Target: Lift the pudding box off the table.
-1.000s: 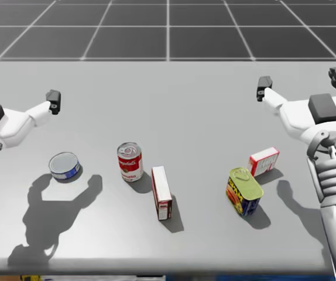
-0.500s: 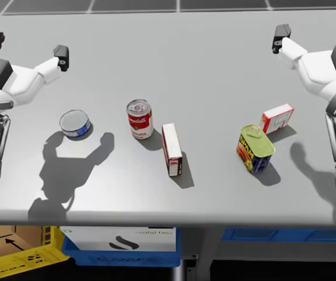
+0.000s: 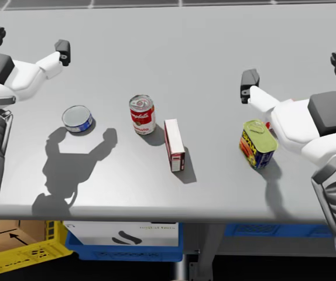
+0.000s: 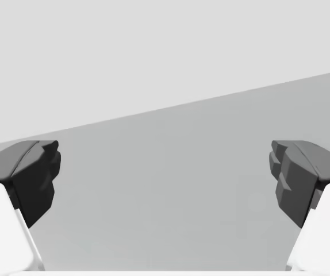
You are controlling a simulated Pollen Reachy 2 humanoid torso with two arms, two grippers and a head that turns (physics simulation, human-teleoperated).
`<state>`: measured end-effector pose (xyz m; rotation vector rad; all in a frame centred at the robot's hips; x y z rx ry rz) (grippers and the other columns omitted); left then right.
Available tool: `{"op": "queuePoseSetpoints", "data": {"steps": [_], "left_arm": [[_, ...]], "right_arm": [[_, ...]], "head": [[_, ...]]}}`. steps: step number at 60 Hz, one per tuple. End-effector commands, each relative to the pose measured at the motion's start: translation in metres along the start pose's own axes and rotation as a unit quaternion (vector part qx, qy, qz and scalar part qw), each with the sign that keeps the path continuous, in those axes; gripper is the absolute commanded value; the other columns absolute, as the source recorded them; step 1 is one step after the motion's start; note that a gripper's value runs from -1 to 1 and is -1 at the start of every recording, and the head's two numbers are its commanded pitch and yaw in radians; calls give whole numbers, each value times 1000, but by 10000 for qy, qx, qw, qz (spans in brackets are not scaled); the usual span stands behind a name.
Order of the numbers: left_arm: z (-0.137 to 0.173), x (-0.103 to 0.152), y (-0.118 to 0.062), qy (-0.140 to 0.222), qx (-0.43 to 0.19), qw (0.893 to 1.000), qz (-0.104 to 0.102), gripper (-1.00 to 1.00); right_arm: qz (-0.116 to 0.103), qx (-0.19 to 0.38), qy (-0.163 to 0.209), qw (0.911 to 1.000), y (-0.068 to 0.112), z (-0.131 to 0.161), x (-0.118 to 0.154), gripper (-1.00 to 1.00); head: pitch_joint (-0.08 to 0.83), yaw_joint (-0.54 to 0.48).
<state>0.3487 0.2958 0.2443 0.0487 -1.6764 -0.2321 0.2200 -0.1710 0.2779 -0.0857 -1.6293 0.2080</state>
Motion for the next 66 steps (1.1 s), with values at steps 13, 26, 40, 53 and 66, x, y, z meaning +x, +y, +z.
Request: {"op": "queuePoseSetpoints", "data": {"steps": [13,26,40,53,66], "left_arm": [[0,1,0,7,37,10000,4,-1000],[0,1,1,-3,37,10000,3,-1000],[0,1,1,-7,46,10000,4,-1000],[0,1,1,-15,55,10000,12,-1000],[1,3,1,-33,66,10000,12,-1000]], "right_arm": [[-1343,877,656,9849,101,55,-30,-1000],[-1641,1153,794,9765,131,65,-37,-1000],[-1802,1263,1043,9699,153,53,-47,-1000],[-1838,1331,1134,9673,176,39,-56,-1000],[-1803,1219,1154,9692,193,18,-61,-1000]], "head": [[753,50],[754,49],[751,49],[749,48],[744,52]]}}
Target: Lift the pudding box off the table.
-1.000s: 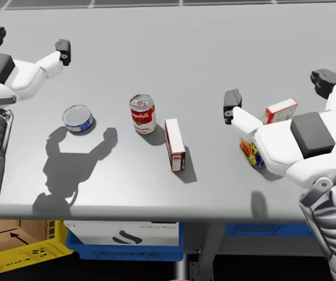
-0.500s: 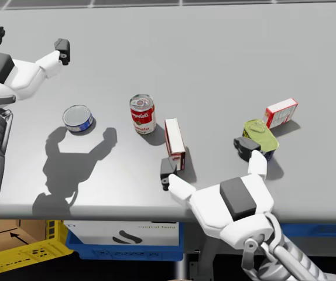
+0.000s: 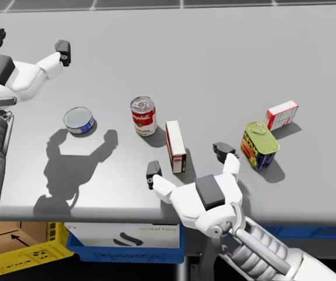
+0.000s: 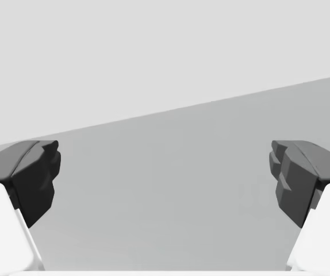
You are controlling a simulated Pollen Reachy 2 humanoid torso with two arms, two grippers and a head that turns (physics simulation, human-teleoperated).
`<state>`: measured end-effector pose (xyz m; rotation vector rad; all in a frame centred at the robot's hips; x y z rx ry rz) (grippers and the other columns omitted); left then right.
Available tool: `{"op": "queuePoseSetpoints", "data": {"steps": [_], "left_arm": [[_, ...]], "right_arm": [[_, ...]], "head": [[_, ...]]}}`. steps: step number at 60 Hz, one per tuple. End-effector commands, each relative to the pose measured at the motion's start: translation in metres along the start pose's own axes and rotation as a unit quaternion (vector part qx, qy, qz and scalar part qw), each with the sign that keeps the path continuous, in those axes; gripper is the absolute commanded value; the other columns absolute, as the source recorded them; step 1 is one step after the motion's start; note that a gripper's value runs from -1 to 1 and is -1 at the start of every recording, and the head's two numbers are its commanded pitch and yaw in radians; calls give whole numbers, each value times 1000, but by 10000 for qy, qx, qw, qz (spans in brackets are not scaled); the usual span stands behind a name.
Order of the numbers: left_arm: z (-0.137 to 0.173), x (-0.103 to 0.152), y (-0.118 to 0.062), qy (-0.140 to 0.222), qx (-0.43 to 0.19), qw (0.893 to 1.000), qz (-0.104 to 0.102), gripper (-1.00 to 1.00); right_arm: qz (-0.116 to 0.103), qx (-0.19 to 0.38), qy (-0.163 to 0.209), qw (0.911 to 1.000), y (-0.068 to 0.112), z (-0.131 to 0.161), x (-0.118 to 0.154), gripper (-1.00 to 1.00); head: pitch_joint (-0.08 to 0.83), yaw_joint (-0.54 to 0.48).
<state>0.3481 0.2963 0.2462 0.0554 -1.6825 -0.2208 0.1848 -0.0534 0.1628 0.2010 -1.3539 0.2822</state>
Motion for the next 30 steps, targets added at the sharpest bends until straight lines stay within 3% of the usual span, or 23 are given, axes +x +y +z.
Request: {"op": "queuePoseSetpoints", "data": {"steps": [1,8,18,20,21,22,30], "left_arm": [[0,1,0,-10,6,10000,2,-1000],[0,1,0,-17,13,10000,-7,-1000],[1,1,0,-25,16,10000,-17,-1000],[1,1,1,-26,17,10000,-20,-1000],[0,1,0,-26,19,10000,-22,-1000],[0,1,0,-26,20,10000,-23,-1000],[0,0,-1,-20,26,10000,-47,-1000]], "right_arm": [[-1066,56,-145,9942,53,-24,24,-1000],[-1044,-36,-109,9945,57,-36,22,-1000],[-1205,93,-5,9927,57,-43,22,-1000],[-1191,98,-78,9928,57,-43,20,-761],[-1258,58,-80,9920,57,-42,20,245],[-1281,79,-58,9917,57,-41,20,972],[-1416,247,86,9896,56,-40,19,1000]], "head": [[744,52],[743,49],[738,46],[738,46],[739,47],[738,47],[730,49]]}}
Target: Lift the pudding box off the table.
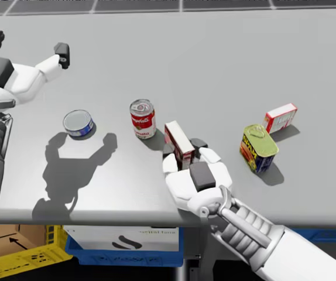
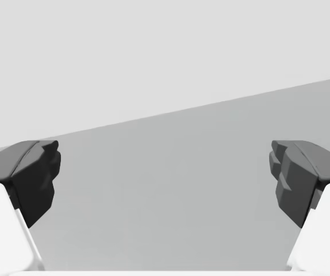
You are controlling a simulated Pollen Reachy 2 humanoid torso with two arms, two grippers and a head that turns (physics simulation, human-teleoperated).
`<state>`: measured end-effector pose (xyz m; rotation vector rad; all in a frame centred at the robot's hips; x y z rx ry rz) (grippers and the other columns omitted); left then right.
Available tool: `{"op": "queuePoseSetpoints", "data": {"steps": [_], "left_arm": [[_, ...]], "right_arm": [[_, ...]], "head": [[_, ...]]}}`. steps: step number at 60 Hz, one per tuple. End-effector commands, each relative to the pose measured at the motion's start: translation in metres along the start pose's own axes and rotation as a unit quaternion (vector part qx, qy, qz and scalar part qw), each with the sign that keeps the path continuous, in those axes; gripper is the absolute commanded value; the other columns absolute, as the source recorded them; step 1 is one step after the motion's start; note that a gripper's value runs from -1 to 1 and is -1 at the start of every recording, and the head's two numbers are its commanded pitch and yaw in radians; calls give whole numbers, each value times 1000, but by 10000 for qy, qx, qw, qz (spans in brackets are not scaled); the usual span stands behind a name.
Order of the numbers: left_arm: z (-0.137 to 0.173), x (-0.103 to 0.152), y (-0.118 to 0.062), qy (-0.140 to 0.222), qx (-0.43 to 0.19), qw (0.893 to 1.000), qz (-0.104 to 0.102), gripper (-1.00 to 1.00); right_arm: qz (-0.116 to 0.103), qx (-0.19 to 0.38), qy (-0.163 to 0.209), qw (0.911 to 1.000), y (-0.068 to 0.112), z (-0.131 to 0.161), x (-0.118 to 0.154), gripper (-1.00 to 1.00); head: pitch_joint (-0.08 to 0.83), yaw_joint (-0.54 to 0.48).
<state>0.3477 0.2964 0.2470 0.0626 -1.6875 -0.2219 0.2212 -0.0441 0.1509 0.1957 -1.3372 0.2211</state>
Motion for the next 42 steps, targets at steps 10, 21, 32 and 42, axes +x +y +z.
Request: {"op": "queuePoseSetpoints", "data": {"steps": [10,21,32,42], "left_arm": [[0,-2,-2,20,15,10000,-58,-1000],[0,-2,-2,25,25,10000,-53,-1000],[0,-3,-2,37,33,10000,-53,-1000],[0,-4,-2,43,44,10000,-50,-1000]], "right_arm": [[-1241,582,107,9905,59,4,19,1000],[-1229,593,82,9906,59,4,19,1000],[-1238,657,54,9901,61,8,18,1000],[-1213,764,-58,9897,61,15,26,1000]], "head": [[664,63],[513,67],[406,57],[353,51]]}}
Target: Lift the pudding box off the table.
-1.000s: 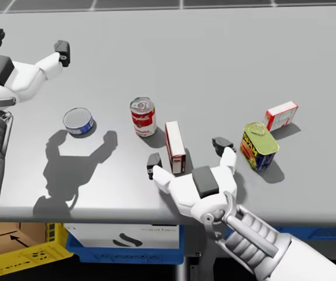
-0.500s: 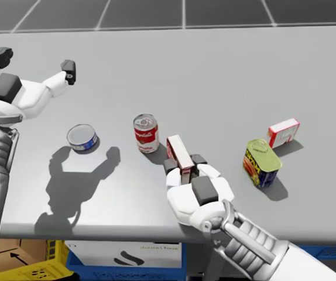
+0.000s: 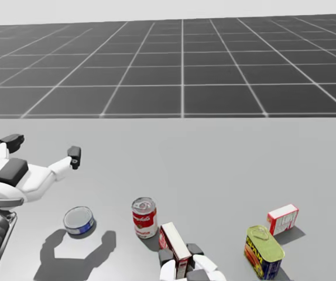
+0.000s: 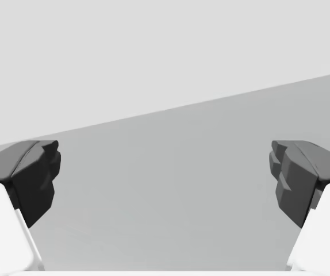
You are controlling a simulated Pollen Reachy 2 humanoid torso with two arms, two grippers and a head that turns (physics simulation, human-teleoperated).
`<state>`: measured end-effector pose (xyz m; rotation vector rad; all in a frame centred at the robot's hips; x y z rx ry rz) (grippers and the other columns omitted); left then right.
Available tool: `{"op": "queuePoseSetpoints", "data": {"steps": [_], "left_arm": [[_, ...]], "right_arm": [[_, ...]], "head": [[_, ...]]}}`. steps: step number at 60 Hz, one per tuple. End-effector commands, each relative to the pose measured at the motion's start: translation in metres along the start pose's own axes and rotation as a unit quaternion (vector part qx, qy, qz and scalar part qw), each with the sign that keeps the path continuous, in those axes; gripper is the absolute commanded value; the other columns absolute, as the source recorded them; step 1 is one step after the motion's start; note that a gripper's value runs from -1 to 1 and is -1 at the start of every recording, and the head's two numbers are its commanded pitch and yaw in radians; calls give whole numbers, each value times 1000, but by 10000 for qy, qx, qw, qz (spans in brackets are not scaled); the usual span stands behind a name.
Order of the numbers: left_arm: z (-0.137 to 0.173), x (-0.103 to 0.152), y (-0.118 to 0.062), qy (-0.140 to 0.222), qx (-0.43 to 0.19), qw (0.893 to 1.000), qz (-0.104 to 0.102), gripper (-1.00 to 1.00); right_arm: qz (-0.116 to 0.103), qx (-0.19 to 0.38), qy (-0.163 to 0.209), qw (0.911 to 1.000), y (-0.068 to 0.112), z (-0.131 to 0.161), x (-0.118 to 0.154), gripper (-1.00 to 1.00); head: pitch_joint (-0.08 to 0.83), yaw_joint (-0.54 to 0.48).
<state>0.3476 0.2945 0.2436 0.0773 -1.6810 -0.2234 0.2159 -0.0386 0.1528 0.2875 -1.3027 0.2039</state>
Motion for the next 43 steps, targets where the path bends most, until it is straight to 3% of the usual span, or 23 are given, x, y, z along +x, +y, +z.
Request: {"op": "queuePoseSetpoints", "data": {"steps": [1,11,12,19,30,43], "left_arm": [[0,-1,0,6,10,10000,2,-1000],[-1,0,1,-6,24,10000,22,-1000],[-1,0,1,-7,26,10000,23,-1000],[-1,1,2,-8,41,10000,34,-1000],[0,2,2,-17,56,10000,51,-1000],[0,3,4,-26,92,9999,86,-1000]], "right_arm": [[-867,509,-182,9948,56,9,23,1000],[-757,648,-524,9936,51,22,45,1000],[-643,674,-555,9941,49,24,49,1000],[-399,783,-915,9919,40,39,72,1000],[-159,606,-1401,9882,22,51,110,1000],[117,231,-2211,9749,-6,63,165,1000]], "head": [[349,50],[333,49],[331,49],[319,51],[305,48],[287,49]]}}
